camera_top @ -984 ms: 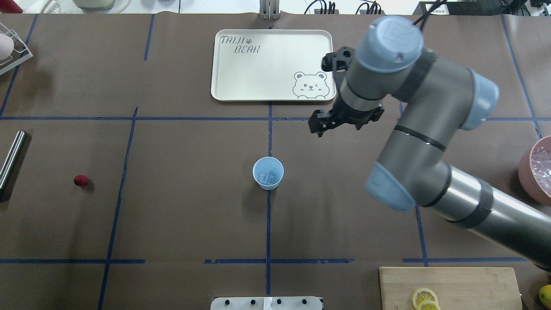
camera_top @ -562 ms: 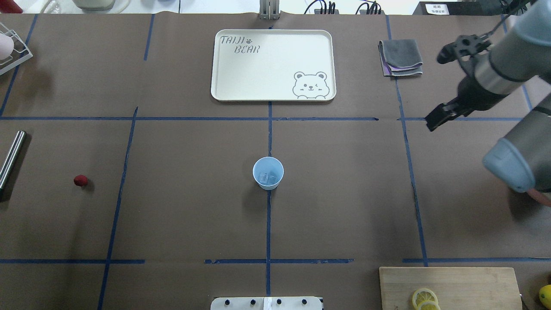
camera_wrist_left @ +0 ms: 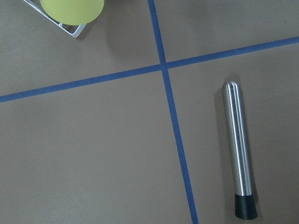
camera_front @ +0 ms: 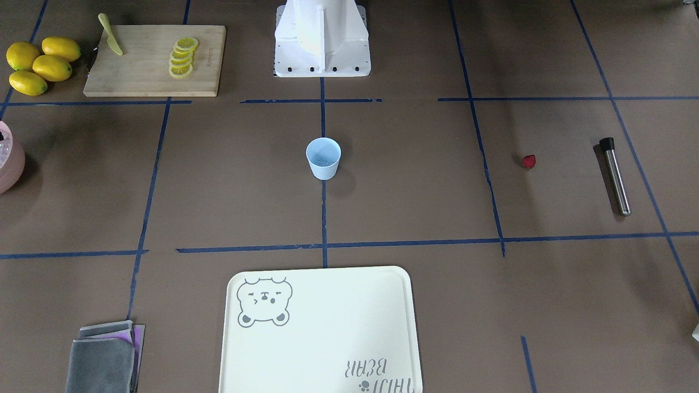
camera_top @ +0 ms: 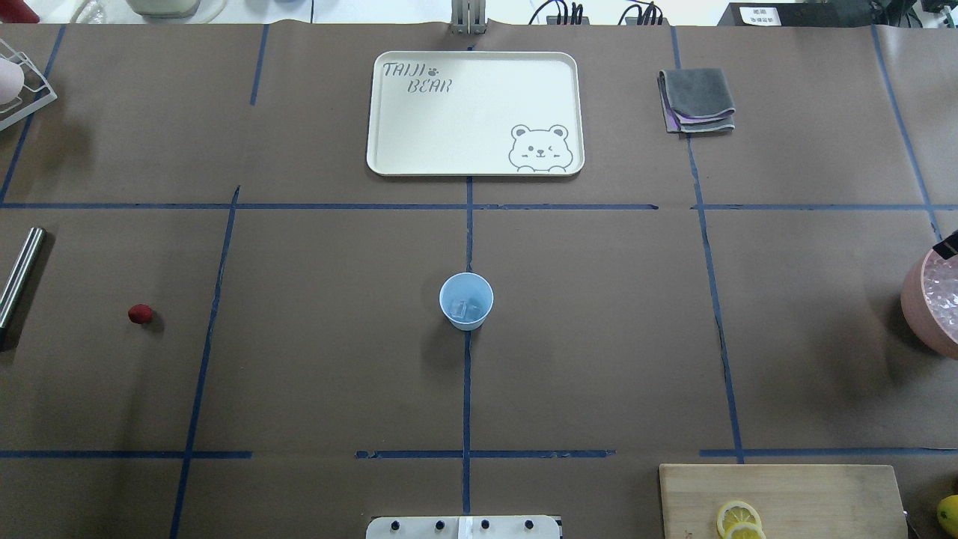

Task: Mash ice and strawberries in cup
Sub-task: 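Move the right gripper back to the pink bowl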

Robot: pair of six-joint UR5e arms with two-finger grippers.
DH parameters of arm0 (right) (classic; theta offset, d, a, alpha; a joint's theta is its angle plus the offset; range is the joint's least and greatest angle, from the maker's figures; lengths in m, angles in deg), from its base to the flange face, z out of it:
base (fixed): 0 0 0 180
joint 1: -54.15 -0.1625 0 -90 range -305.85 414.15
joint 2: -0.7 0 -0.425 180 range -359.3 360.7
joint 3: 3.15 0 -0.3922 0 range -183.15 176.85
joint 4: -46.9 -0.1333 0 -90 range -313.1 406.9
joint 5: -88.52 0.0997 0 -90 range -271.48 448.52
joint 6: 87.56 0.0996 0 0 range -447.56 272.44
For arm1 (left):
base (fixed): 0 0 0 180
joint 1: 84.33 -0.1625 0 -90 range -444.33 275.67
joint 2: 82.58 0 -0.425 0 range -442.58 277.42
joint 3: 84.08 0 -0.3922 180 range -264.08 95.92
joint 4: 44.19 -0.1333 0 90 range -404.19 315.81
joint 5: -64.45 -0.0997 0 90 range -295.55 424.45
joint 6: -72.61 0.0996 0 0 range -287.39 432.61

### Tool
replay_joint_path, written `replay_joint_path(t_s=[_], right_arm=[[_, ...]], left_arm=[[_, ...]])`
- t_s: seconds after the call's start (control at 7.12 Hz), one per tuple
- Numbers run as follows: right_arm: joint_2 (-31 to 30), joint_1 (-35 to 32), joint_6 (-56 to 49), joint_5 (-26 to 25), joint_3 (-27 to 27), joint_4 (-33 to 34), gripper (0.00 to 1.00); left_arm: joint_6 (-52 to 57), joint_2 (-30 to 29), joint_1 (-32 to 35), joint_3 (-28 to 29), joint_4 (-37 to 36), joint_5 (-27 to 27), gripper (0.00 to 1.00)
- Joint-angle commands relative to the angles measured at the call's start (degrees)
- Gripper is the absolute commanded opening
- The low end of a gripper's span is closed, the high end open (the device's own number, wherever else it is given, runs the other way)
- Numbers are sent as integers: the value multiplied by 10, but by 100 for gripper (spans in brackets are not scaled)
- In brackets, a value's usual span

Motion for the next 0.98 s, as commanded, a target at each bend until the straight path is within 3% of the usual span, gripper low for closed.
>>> replay_joint_path(t_s=[0.0,0.28,0.56,0.84], right_arm=[[-45,-8,-17,0,60,-118,98],[-78,-7,-14,-2,100,-183,95],[-83,-7,-17,-21,111,-185,85],[-81,-6,-17,-28,131,-187,85]], left_arm=[[0,0,0,0,0,0,100],[0,0,0,0,0,0,100],[0,0,0,0,0,0,100],[0,0,0,0,0,0,100]])
